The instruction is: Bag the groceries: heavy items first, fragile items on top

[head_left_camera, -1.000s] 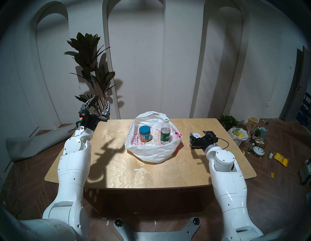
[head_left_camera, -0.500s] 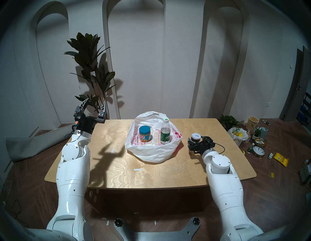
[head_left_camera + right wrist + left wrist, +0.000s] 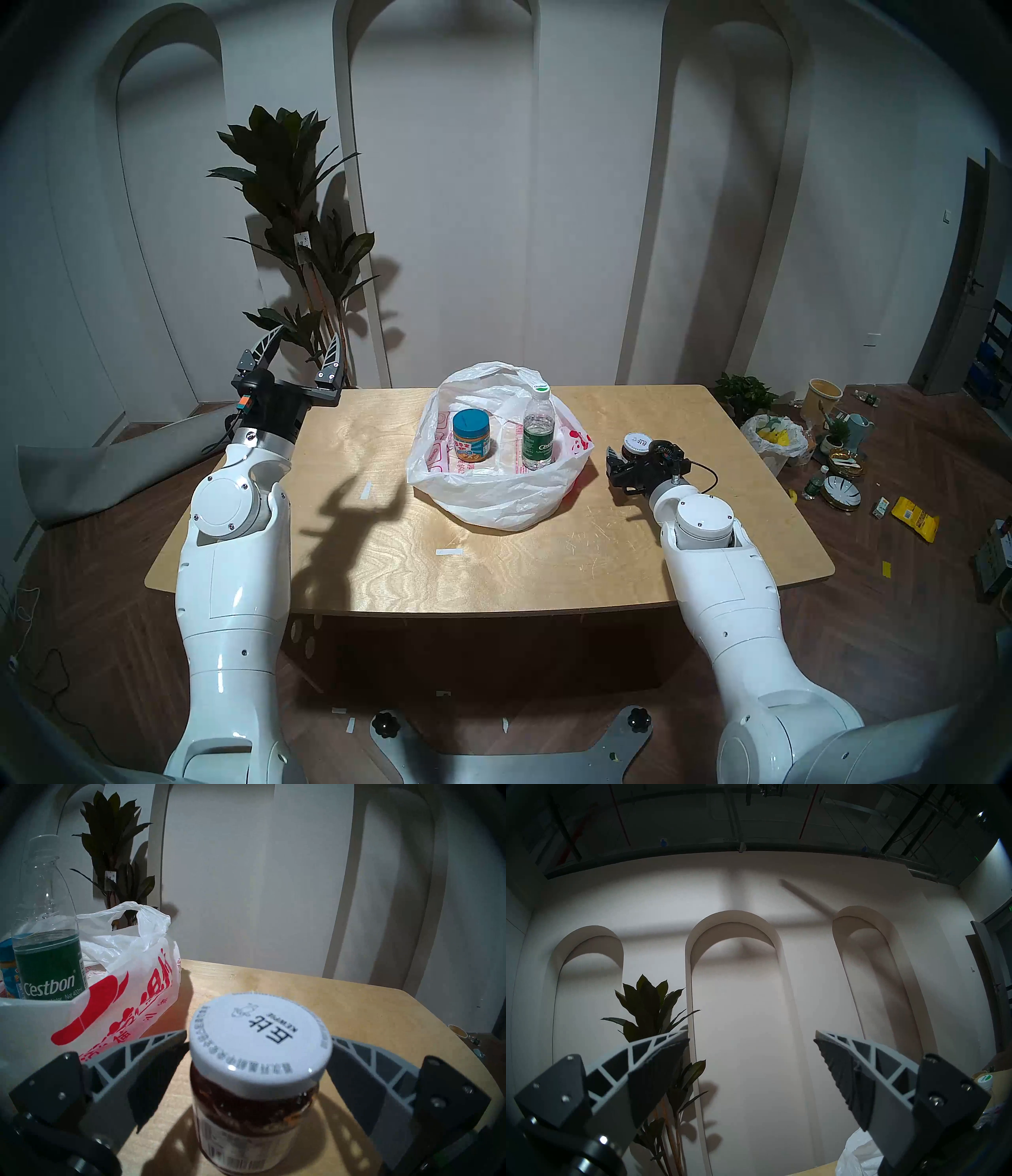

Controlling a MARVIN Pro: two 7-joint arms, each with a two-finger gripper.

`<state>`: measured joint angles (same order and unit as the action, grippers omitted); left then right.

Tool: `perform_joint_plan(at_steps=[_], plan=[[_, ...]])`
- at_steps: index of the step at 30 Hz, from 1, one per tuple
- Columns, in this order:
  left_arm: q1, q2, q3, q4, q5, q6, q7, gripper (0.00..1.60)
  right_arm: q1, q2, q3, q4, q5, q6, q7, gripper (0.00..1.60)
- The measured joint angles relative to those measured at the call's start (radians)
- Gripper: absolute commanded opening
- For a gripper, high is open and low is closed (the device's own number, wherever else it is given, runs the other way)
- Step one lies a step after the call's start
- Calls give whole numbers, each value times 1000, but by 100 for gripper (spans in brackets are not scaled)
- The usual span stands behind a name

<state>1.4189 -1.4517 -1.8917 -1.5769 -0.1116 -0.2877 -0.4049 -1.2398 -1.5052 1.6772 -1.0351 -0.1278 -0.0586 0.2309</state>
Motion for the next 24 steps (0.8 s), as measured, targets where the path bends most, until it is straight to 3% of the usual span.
perform_joint_plan(at_steps=[8,10,12,15,24], plan=[[40,-5,-6,-36,23,150,25,160,46,2,-9,78,-4,-74,-11,160],[52,-3,-6,-58,34,215,34,160,57,5,-11,104,-1,-112,-13,0],[55,-2,-6,-65,37,232,35,160,60,7,-11,112,0,-122,-13,0],[65,1,-6,-97,48,315,44,160,71,11,-10,142,7,-165,-15,0],[67,4,-3,-136,61,415,54,160,67,14,10,134,36,-212,-13,0]])
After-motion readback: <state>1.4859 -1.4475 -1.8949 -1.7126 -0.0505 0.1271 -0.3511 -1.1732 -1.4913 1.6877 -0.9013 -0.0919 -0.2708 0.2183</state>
